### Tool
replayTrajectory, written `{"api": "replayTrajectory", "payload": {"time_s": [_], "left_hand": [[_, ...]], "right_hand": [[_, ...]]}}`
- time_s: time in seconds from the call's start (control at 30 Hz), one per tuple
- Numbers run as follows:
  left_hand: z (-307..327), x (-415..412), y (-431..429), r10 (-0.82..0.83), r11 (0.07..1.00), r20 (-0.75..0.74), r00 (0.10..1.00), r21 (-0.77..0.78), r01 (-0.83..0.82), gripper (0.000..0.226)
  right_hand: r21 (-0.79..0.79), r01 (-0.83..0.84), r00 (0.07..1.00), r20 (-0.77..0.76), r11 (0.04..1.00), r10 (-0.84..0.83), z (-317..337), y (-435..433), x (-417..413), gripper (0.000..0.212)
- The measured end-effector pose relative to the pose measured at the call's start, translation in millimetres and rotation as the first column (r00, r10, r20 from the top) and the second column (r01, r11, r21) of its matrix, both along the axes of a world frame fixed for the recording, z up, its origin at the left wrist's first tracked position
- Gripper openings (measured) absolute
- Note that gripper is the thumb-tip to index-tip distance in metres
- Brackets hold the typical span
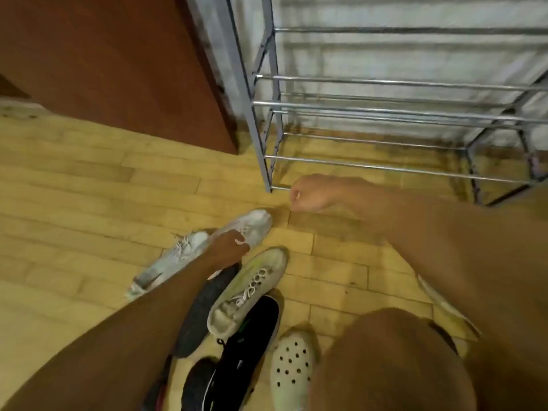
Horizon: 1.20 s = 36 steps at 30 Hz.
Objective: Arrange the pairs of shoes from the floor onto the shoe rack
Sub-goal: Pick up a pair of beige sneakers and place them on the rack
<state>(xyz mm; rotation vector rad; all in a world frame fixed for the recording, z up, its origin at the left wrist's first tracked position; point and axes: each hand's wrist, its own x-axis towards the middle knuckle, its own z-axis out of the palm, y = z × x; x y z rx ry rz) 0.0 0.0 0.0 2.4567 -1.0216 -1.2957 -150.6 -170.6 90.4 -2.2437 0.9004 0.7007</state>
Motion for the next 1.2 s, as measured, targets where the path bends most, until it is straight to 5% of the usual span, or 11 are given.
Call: {"api": "replayTrajectory", "payload": {"time_s": [0.1, 0.17, 0.23, 0.33, 0.53, 0.63, 0.73, 0.93, 1.2], "left_hand": [[-26, -1, 43, -0.047, 0.998, 0.017, 0.999, 0.044, 0.047, 0.038], [-38, -8, 75, 0.014, 0.980, -0.003, 1.000, 0.197, -0.013, 0.024], [-59, -17, 106, 0.055, 0.943, 0.037, 0.998, 0.326, -0.064, 0.047], [-73, -35, 132, 0.182, 0.929, 0.079, 0.980, 0.313, -0.198, 0.066], [-82, -38, 137, 0.367, 0.912, 0.083, 0.927, 0.166, -0.376, 0.055], [-69, -37, 139, 0.494, 0.860, -0.151, 0.856, 0.233, -0.454, 0.026], [-30, -38, 128, 0.592, 0.806, -0.342, 0.730, 0.238, -0.542, 0.020], [76, -55, 89, 0.478, 0.804, -0.524, 0.705, -0.061, -0.591, 0.010], [221, -103, 38, 0.105, 0.847, -0.574, 0.812, -0.377, -0.375, 0.011]], "right_hand": [[-0.005, -0.058, 0.998, -0.003, 0.998, 0.058, -3, 31, 0, 0.037], [0.029, -0.054, 0.998, -0.017, 0.998, 0.055, 3, 59, -8, 0.037], [0.075, -0.084, 0.994, -0.057, 0.994, 0.089, -1, 83, -18, 0.039], [0.056, -0.133, 0.984, -0.115, 0.990, 0.138, -9, 104, -29, 0.036], [0.062, -0.128, 0.989, -0.065, 0.990, 0.132, 0, 113, -26, 0.037], [0.028, -0.175, 0.984, -0.013, 0.984, 0.176, 14, 120, -24, 0.036], [-0.005, -0.212, 0.977, -0.012, 0.977, 0.212, 41, 120, -31, 0.033], [-0.213, -0.173, 0.983, 0.016, 0.962, 0.181, 102, 106, -67, 0.031], [-0.276, 0.118, 0.973, 0.226, 0.954, -0.055, 156, 94, -156, 0.043]]}}
